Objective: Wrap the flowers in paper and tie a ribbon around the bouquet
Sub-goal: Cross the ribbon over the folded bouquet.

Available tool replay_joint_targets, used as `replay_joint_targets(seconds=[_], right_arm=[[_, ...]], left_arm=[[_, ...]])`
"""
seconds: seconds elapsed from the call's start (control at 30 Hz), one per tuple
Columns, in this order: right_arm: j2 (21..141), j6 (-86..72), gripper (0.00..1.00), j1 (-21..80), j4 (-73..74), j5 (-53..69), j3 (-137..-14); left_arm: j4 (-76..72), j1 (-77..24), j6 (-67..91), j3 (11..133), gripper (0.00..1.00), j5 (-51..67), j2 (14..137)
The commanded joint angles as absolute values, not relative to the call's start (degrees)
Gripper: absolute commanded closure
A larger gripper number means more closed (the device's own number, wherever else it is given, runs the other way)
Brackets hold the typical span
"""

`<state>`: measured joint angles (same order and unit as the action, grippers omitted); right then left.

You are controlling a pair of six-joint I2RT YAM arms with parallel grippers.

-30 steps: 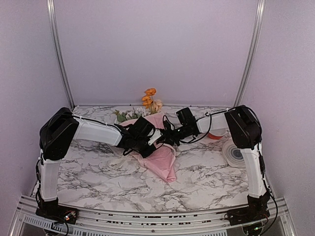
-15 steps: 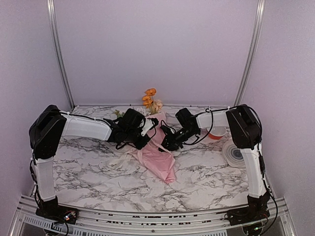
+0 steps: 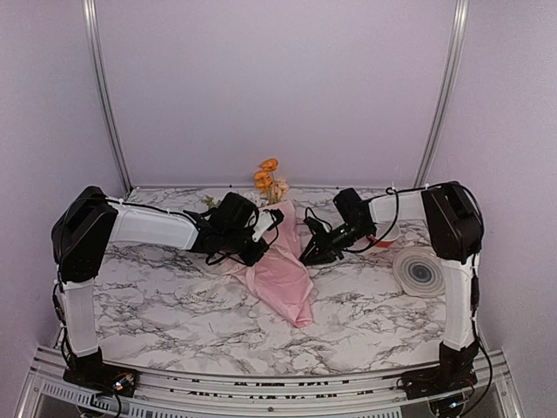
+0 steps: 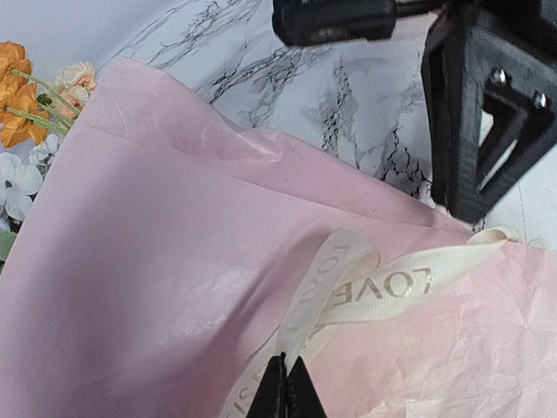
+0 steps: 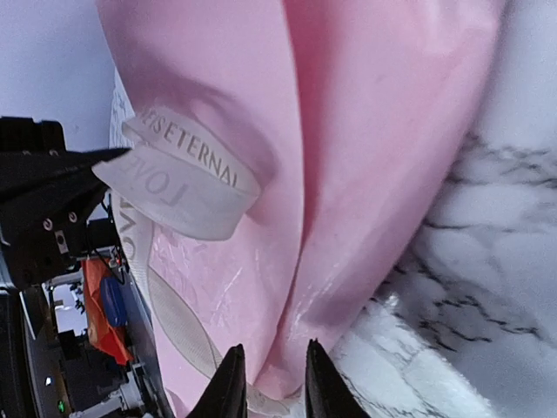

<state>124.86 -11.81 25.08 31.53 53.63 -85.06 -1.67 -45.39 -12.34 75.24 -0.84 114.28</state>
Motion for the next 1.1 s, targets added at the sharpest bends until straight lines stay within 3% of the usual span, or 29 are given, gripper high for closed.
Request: replay_joint_targets(seconds=[0.0,0.23,0.3,0.43,0.83,1.07], right_arm=[[119.3,-16.5,0.77,23.4,22.3,48.2,-85.0],[113.3,-24.7,0.79,24.5,13.3,41.0,-78.6],[108.8,-30.3,0.85,26.2,5.0,38.7,-72.8],[102.2,-42.7,0.85,31.1,-8.0,35.3,-63.0],[110.9,-59.8,0.85,37.9,-20.2,26.2,-61.2],[114.0,-63.7,0.78,38.6,-18.6,20.5,-62.3]], left_arm=[[-3.5,-45.4,-11.5,76.0,1.00,-0.8,114.0],[-5.4,-45.1,-10.9,77.4,1.00,-1.0,116.3],[-6.0,-45.0,-10.7,77.4,1.00,-0.6,116.7],[-6.8,-44.6,-10.0,77.5,1.00,-0.3,117.2],[-10.9,-43.9,-7.8,78.5,1.00,0.9,119.0],[-11.0,-43.9,-7.9,78.2,1.00,3.2,117.6]])
